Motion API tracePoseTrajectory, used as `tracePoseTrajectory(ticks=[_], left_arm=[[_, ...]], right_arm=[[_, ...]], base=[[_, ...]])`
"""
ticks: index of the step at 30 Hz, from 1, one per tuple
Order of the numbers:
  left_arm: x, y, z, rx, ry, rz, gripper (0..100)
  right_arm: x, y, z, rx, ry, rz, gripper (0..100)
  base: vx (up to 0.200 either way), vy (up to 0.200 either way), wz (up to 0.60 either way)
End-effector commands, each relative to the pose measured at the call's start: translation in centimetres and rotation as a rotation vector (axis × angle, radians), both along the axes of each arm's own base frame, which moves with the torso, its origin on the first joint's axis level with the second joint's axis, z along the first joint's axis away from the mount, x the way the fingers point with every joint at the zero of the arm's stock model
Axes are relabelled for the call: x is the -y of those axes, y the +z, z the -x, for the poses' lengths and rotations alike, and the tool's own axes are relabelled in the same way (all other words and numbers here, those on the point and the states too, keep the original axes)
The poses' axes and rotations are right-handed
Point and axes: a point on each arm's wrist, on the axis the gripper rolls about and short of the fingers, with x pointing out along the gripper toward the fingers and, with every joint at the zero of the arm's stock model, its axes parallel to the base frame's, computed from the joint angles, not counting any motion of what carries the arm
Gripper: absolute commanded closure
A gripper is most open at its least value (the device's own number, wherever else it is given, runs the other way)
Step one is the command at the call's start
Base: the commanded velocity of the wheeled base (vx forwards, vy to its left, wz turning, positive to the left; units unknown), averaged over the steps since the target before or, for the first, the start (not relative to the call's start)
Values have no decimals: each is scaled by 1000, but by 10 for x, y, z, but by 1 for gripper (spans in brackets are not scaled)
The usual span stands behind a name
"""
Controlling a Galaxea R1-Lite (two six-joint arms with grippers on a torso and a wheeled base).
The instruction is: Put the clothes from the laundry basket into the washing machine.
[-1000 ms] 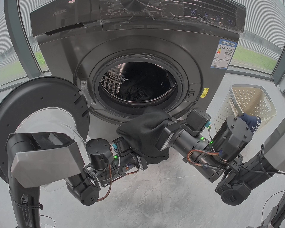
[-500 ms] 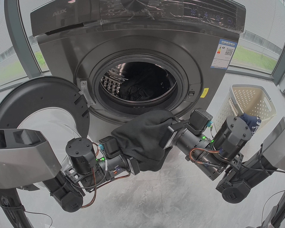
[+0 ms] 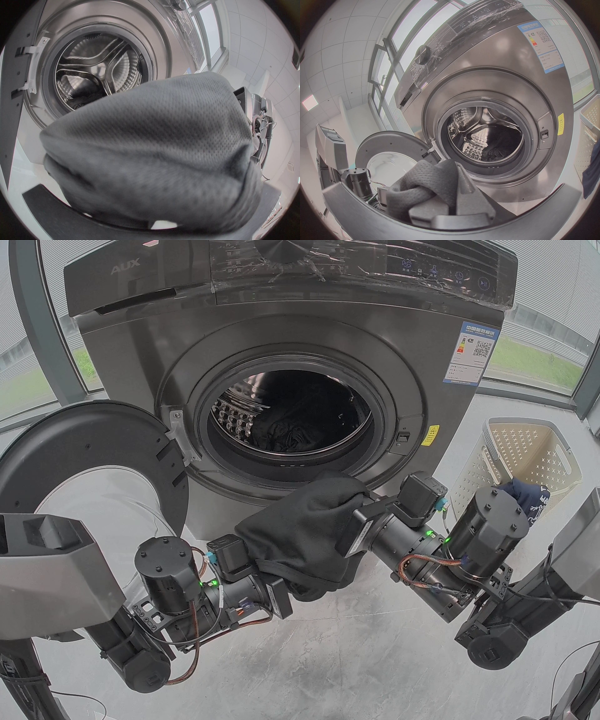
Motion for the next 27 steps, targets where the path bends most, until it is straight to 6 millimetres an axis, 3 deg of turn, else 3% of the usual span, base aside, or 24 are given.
tracePoseTrajectory(ticks=[1,9,16,23,24,27], left_arm=[[2,-5,-3,-10,7,-5,0],[6,-20,-1,-51,-7,-37,0],[17,-47,-19,-76,3,-71,0],[19,-47,-22,-66,5,-65,0],[18,-46,-22,-65,6,-65,100],[17,-44,-22,-63,8,-63,100]], right_arm=[[0,0,0,-1,1,1,100],[0,-1,0,-2,1,2,100],[-3,-1,2,-2,10,2,100],[-2,-1,2,-4,9,2,100],[-2,-1,2,-3,7,3,100],[-2,-1,2,-4,9,2,100]], base=[[0,0,0],[0,0,0],[0,0,0],[0,0,0],[0,0,0],[0,0,0]])
